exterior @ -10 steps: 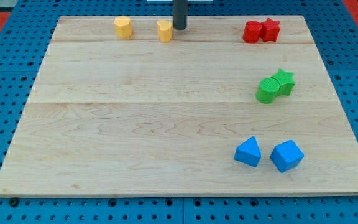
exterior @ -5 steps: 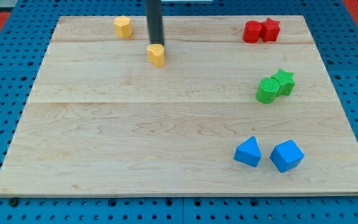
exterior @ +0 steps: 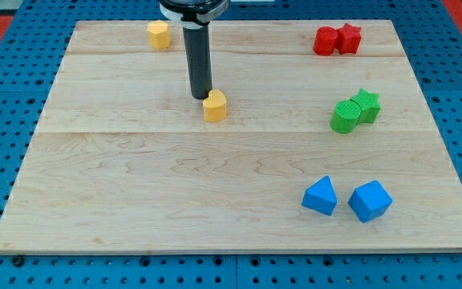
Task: Push yellow hexagon into yellow heart
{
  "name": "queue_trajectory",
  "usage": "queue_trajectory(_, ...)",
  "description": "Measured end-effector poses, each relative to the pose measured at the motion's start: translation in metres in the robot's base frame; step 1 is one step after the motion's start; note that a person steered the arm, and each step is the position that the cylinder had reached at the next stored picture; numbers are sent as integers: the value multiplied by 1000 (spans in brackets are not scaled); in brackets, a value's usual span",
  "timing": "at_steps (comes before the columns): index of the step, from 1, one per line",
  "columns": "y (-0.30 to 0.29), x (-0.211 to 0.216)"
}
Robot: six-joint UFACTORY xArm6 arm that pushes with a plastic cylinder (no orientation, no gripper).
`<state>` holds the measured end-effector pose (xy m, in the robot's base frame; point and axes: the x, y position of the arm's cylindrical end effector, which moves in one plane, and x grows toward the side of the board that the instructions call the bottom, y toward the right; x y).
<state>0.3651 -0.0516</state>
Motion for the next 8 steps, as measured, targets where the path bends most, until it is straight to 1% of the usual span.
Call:
queue_trajectory(1,-8,-76)
queue_trajectory(2,-23,-131)
queue_trajectory(3,-91,-160)
queue_trajectory(4,-146,-171)
queue_trajectory(5,-195,-154)
queue_trajectory(6,-139,-120)
queue_trajectory(8,-139,-173)
